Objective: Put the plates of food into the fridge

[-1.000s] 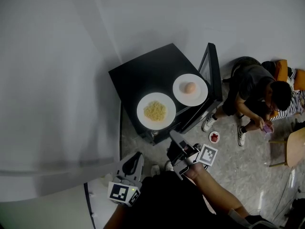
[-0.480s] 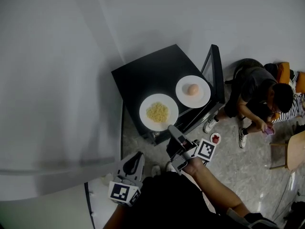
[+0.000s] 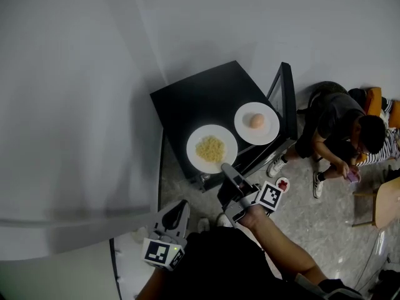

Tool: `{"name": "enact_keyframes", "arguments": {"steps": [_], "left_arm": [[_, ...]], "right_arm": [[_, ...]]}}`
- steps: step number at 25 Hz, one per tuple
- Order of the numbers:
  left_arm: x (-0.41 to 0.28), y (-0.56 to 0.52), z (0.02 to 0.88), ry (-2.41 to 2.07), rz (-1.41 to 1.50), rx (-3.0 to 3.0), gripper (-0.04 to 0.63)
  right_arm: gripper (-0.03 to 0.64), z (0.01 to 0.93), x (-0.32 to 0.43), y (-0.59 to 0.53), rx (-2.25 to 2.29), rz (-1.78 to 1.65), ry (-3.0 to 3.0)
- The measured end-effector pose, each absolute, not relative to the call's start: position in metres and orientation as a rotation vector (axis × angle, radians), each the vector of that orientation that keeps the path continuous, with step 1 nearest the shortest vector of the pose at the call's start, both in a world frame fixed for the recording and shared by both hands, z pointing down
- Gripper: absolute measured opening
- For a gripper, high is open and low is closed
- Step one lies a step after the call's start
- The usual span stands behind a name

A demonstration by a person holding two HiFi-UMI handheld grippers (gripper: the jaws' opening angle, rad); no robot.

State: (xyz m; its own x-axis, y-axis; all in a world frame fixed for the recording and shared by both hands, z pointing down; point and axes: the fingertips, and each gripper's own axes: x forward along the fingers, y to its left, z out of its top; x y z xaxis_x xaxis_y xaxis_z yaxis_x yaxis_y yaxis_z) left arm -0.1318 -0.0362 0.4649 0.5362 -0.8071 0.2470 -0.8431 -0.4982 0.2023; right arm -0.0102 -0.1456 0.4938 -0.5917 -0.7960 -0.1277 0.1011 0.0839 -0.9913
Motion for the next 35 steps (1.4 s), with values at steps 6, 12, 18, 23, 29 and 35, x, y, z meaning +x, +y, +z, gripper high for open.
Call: {"name": "enact_keyframes", "arguments": {"steps": [6,12,18,23,29,35], "left_arm": [[-0.133,-0.035,0.465,-1.374,0.149,2.498,0.025],[-0.135,-0.038,0.463,-1.374,0.136,2.502,0.025],[-0.134,-0.029,0.463,-1.374,0.102,2.486,0.025],[-0.128,-0.023,0.461,-1.360,0.099,2.495,0.025],[-0.125,-0.019,0.464,-1.345,0.114,2.499,0.025],[-0.125,-0.018,0.464,-1.336,0.122,2.503,0.025]], "right_arm": [[0.046,0.493,-0.008,-0.137,-0.698,-1.604,1.676],[0.043,0.493,-0.003,-0.123,-0.693,-1.612,1.708],[0.041,0.487,0.004,-0.096,-0.669,-1.605,1.750],[0.038,0.482,0.015,-0.073,-0.654,-1.591,1.787],[0.037,0.484,0.023,-0.050,-0.623,-1.573,1.842],[0.037,0.501,0.034,-0.025,-0.635,-1.607,1.828]]}}
